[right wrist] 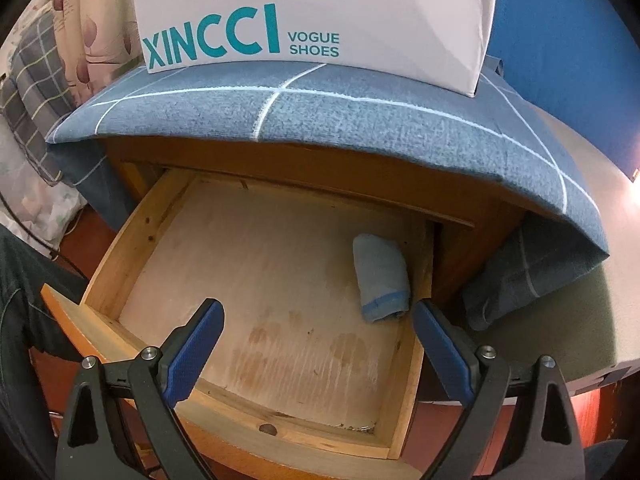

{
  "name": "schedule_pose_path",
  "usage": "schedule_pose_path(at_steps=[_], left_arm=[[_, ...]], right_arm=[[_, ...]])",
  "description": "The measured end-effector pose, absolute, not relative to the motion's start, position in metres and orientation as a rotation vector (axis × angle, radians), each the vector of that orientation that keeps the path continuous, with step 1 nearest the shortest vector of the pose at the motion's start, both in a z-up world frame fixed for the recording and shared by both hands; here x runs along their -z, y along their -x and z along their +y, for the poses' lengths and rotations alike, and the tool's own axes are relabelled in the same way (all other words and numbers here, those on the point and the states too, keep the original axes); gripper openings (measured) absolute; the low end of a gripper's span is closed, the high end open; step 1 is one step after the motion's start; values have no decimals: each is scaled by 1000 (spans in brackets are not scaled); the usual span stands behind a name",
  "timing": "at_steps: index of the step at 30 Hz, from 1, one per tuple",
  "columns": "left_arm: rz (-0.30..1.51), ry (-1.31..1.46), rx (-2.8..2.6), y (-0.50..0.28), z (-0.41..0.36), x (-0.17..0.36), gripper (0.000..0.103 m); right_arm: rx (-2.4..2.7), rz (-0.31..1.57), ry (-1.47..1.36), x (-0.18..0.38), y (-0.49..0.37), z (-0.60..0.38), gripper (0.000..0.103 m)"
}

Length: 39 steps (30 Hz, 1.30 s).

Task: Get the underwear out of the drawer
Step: 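Carry the grey sock over the box with the left gripper while the right tool returns to the drawer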

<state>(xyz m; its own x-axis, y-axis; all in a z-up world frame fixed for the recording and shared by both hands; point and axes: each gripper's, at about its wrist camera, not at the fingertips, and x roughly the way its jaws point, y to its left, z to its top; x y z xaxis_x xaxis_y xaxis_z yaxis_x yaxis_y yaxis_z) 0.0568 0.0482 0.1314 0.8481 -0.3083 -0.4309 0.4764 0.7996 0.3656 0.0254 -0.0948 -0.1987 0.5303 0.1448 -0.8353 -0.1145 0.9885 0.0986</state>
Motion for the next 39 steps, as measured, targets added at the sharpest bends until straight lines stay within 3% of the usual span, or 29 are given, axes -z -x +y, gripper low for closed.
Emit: schedule_pose_path(at_steps=[18, 39], left_arm=[[496, -545, 263, -176, 16, -94, 22], [696, -541, 184, -268, -18, -5, 22]], right_arm=[[-254, 1078, 166, 222, -22, -52, 94], [-280, 1139, 115, 236, -28, -50, 94]])
